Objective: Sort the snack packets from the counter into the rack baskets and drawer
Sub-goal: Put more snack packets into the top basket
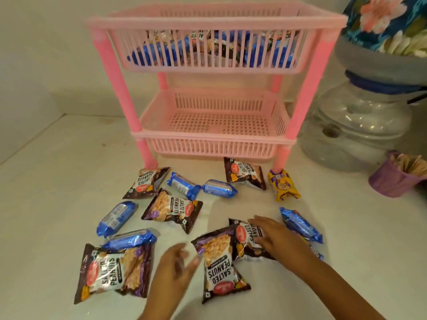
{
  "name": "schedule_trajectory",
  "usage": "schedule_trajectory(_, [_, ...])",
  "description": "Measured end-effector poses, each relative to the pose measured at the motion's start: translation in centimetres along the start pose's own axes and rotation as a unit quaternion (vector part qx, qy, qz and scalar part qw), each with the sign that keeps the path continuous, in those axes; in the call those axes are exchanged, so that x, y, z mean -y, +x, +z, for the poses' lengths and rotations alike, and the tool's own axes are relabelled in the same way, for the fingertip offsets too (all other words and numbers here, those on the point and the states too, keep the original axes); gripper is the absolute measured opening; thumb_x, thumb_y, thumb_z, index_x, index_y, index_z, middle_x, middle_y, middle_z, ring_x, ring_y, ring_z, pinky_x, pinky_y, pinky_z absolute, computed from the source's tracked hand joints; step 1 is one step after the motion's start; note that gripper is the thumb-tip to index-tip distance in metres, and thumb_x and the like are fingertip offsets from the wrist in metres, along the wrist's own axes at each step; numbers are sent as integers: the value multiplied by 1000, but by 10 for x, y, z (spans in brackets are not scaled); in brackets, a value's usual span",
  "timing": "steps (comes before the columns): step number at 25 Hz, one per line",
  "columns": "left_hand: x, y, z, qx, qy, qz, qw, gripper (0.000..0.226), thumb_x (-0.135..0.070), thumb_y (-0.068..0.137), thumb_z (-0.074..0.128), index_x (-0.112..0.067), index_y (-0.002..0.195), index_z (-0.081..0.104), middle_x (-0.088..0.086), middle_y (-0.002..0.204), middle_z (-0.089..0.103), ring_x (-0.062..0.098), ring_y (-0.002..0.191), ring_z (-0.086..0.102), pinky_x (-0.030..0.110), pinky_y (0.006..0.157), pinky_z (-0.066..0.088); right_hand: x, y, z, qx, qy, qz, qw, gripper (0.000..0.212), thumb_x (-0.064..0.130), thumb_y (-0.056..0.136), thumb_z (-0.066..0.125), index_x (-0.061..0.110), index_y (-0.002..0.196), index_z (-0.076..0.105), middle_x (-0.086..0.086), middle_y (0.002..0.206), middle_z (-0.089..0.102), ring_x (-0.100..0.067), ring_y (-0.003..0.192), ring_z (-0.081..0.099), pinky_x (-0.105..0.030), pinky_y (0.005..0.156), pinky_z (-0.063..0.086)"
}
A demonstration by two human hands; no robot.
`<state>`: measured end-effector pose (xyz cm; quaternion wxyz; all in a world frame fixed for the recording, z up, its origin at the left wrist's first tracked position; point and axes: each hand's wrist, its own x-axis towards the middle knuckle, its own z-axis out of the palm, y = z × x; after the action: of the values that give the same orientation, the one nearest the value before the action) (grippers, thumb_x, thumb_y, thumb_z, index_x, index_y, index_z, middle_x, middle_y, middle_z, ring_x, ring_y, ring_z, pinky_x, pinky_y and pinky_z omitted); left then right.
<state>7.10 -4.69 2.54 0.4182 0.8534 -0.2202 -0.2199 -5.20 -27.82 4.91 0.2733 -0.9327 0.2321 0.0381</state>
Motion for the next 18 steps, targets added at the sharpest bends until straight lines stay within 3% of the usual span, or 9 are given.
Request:
schedule_trajectory(3, [-3, 3, 14, 35, 56, -17, 998, 54, -43, 75, 69, -17, 119, 52, -6, 94, 55, 6, 80, 51, 11, 62, 36, 5, 8, 1, 38, -52, 13, 998, 66, 38, 87, 59, 31, 145, 27, 4, 148, 38, -15, 134, 34, -26, 107, 30])
schedule_trajectory(7, [-17, 7, 21, 61, 136, -16, 989, 57, -65, 74, 56, -23, 112, 53, -3, 98, 53, 12, 94, 51, 22, 78, 43, 11, 16, 15, 31, -177, 26, 983, 91, 56, 75, 63, 28, 147, 16, 0, 140, 39, -21, 126, 35, -35, 101, 31])
schedule_trajectory(10, [-25, 3, 24, 90, 94, -35, 991, 66, -82, 58, 43, -33, 100, 55, -6, 95, 57, 13, 94, 55, 24, 74, 45, 14, 20, 22, -2, -159, 40, 986, 91, 64, 70, 61, 30, 144, 20, 1, 132, 42, -21, 121, 38, -34, 97, 32])
schedule_trajectory(13, [-28, 1, 28, 44, 30, -53, 997, 34, -63, 72, 59, -35, 91, 60, -6, 95, 67, 10, 89, 61, 31, 77, 52, 11, 16, 21, 21, -77, 28, 996, 93, 64, 71, 62, 33, 146, 16, 0, 135, 40, -19, 122, 36, -34, 98, 35])
schedule_trajectory(16, [-31, -1, 29, 34, -20, -68, 997, 43, -63, 69, 60, -29, 95, 67, -6, 92, 72, 10, 84, 66, 36, 79, 56, 3, 12, 4, 45, 59, 65, 995, 91, 58, 75, 63, 33, 147, 13, -1, 145, 36, -20, 132, 34, -38, 106, 35])
schedule_trajectory(18, [-33, -1, 29, 27, -31, -75, 996, 47, -68, 62, 54, -31, 89, 65, -7, 88, 73, 10, 81, 68, 36, 77, 57, -4, 11, -4, 47, -71, 95, 992, 84, 60, 79, 57, 27, 147, 18, -3, 148, 34, -24, 135, 31, -40, 110, 30])
